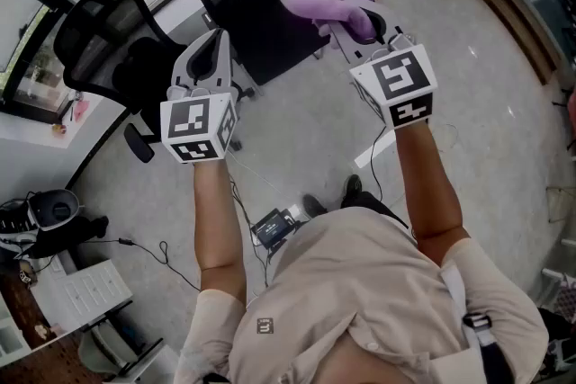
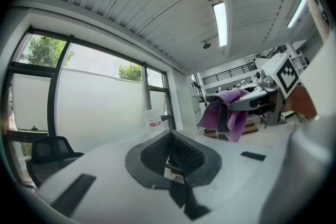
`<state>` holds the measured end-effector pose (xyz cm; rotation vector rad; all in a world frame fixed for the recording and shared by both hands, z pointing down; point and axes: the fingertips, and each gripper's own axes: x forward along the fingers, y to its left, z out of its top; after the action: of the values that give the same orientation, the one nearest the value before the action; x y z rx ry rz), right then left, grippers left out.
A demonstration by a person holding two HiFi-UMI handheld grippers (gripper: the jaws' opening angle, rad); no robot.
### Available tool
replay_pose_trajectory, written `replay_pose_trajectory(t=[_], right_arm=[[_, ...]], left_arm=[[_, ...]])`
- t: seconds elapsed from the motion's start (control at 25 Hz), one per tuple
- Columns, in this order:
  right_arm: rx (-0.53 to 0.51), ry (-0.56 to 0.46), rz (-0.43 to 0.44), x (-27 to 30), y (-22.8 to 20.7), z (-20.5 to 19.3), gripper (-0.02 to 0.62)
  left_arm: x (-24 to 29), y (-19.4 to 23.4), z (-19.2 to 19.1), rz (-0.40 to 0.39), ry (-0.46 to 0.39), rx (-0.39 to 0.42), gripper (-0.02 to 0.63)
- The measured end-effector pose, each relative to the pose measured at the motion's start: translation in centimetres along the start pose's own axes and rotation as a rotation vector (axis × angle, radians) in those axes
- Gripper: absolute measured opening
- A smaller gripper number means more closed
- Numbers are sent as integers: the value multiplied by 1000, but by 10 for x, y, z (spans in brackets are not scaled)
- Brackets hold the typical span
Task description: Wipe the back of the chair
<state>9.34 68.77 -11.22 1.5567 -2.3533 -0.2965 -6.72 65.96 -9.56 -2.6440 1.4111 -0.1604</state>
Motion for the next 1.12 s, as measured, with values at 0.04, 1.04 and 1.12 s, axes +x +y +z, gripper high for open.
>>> replay_pose_trajectory(t=[0.04, 1.04, 1.12], right_arm=[[0, 0, 0, 0, 1, 0, 58], [38, -1, -22, 29, 8, 2, 63], [61, -10, -19, 36, 6, 2, 63]], left_arm=[[0, 1, 0, 0, 0, 0, 8], [2, 32, -13, 4, -4, -13, 8], [6, 36, -15, 5, 1, -16, 8]])
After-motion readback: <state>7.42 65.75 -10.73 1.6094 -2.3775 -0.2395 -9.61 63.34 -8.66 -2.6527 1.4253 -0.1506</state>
